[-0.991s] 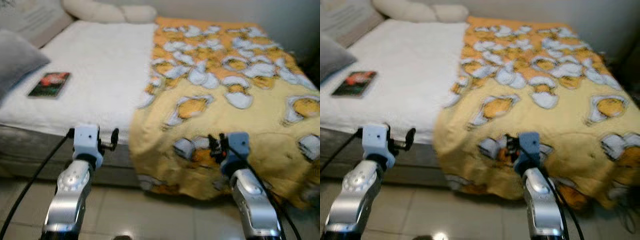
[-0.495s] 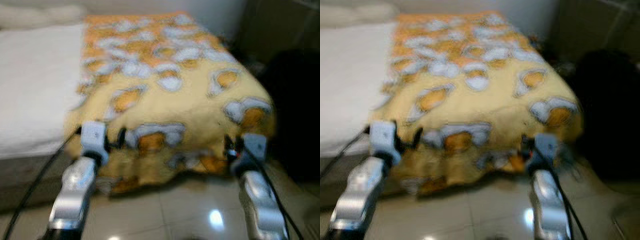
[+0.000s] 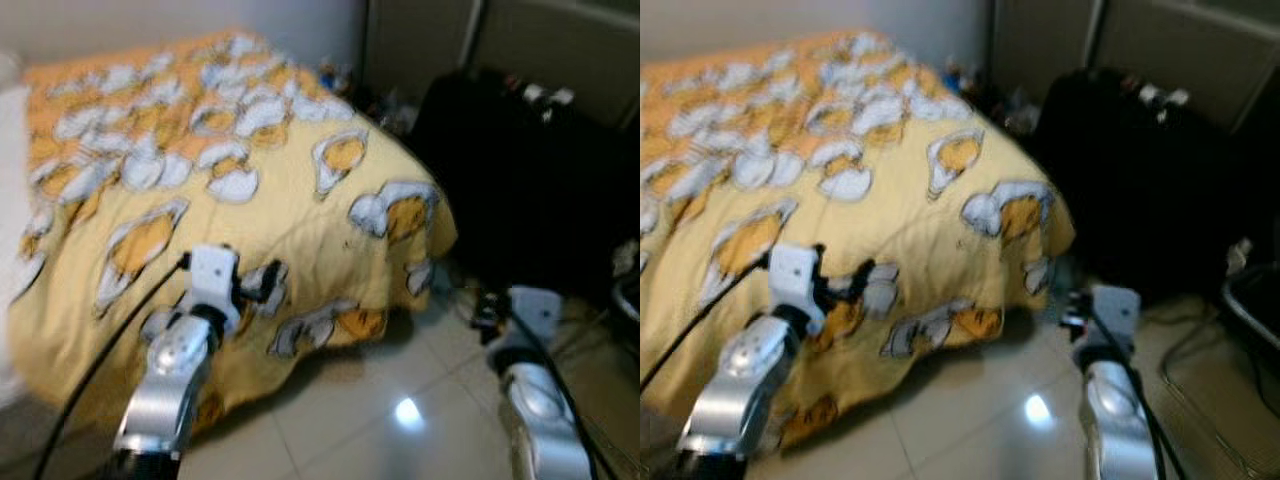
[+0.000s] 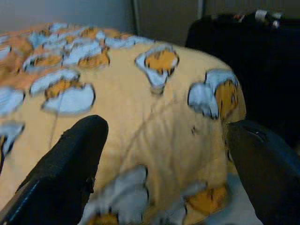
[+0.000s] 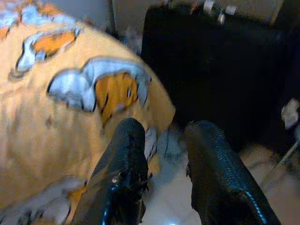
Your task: Clean up the room
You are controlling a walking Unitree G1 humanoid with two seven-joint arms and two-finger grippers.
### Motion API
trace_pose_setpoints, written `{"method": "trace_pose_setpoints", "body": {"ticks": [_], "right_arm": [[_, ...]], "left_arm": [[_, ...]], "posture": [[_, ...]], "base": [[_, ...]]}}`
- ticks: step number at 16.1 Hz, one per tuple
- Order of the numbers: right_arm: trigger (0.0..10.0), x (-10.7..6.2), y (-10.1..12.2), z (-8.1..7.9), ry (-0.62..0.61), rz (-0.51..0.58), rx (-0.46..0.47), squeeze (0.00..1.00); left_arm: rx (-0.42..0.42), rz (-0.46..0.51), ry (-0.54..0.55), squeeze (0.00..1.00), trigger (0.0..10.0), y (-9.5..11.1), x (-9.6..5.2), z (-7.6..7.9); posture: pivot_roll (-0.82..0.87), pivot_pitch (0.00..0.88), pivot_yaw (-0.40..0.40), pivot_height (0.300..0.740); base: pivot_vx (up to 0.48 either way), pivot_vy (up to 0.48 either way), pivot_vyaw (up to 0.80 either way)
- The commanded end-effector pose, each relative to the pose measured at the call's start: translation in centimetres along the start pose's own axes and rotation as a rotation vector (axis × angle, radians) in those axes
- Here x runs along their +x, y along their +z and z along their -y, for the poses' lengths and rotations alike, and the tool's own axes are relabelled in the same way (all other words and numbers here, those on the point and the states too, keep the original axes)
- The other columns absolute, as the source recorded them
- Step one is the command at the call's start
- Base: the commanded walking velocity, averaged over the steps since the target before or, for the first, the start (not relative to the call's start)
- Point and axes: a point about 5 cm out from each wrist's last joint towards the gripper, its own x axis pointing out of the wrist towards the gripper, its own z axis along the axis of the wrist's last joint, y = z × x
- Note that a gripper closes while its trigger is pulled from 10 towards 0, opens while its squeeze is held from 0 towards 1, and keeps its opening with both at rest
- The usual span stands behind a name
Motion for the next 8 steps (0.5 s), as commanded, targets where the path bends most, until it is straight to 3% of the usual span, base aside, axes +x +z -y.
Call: {"method": "trace_pose_setpoints", "body": {"ticks": [1, 3, 8], "right_arm": [[10.0, 0.2, 0.9, -1.1, 0.038, 0.043, 0.011, 0.00], [10.0, 0.2, 0.9, -0.8, 0.021, 0.031, 0.006, 0.00], [10.0, -0.7, 0.4, -0.2, 0.004, 0.029, 0.030, 0.00]], "left_arm": [[0.013, -0.007, 0.020, 0.00, 10.0, 0.0, -0.2, -0.8], [0.014, -0.008, 0.005, 0.00, 10.0, -0.1, 0.0, -0.6], [0.028, -0.063, -0.080, 0.00, 10.0, -1.7, -0.9, 0.0]], "posture": [[-0.06, 0.000, 0.041, 0.740], [-0.07, 0.000, 0.044, 0.740], [-0.08, 0.000, 0.038, 0.740]], "base": [[0.465, 0.000, 0.00], [0.471, 0.000, 0.00], [0.469, 0.000, -0.77]]}}
